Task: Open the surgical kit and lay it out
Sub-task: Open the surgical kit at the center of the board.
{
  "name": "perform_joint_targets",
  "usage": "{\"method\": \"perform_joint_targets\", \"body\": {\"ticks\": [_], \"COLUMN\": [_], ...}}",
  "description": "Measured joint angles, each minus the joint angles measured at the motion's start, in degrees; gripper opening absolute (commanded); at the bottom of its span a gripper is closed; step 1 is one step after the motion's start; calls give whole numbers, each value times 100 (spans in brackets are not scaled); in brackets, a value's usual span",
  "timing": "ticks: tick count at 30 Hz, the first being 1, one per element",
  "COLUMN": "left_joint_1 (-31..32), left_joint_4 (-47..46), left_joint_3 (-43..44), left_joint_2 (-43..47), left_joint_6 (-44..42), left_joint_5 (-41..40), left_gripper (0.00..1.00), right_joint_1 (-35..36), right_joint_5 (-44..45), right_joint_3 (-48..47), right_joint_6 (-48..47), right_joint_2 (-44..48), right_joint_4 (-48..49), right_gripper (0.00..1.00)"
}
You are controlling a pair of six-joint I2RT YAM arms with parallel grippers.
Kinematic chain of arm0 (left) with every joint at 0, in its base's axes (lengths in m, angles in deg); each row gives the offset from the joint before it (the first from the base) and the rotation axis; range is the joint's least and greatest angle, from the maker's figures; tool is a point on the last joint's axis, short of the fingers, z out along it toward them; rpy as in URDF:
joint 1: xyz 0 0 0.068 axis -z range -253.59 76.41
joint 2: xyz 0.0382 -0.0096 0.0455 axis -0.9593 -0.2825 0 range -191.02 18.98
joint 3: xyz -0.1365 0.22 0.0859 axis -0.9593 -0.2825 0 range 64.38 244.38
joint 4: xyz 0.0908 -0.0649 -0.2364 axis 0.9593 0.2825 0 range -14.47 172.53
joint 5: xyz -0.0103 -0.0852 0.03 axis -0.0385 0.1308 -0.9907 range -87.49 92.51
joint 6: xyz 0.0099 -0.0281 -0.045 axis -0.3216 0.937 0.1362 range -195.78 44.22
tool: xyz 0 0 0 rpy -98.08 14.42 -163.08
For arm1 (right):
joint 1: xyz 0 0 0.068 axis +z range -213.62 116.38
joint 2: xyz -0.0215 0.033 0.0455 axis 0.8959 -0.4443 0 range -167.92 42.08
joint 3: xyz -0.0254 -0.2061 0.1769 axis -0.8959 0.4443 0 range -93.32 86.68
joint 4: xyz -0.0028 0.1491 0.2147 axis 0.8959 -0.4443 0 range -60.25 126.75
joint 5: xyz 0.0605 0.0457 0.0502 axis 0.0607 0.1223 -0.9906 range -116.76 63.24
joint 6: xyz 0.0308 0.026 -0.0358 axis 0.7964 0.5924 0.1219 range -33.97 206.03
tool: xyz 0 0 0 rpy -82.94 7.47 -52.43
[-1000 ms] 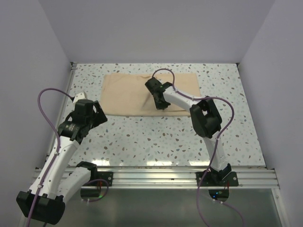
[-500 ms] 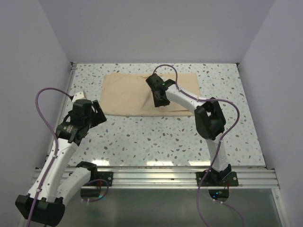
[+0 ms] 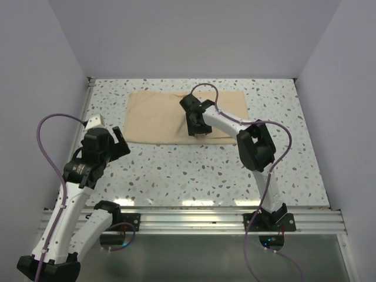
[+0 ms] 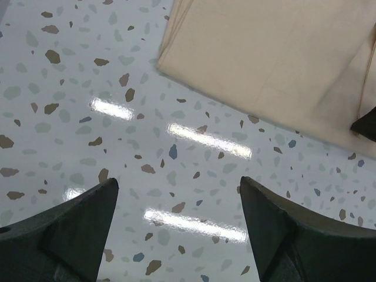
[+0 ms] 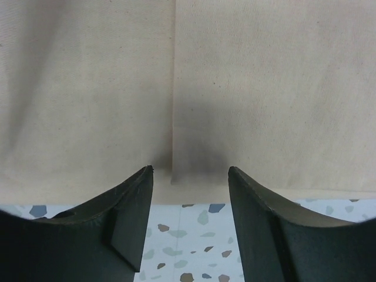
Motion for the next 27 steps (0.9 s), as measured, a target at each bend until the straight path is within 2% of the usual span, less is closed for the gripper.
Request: {"method": "perform_joint_targets", "body": {"ticks": [4,7,8,15,27], "left_joint_1": [0,9,15,133,332], "left_joint_4": [15,15,15,20,39], "left_joint_3": [-4,-7,-7,-13,-2], "left_joint_2": [-63,-61,-61,-81,-175], "left_joint_6": [-74,-87,-87,-87,-120], "left_joint_5": [76,94,96,109,90], "left_gripper": [89,89,89,89,90], "right_joint_1": [0,2,2,0,2], "right_joint_5": [42,52,55,111,197], "right_joint_3": [-31,-39,-39,-188,-420], "right_joint_6": [72,133,146,289,334], "right_joint_2": [-219,-232,-238,-385,-409], "right_joint_4": [-26,-24,-24,-98,-498], "right_gripper": [53,42,30,0,0]}}
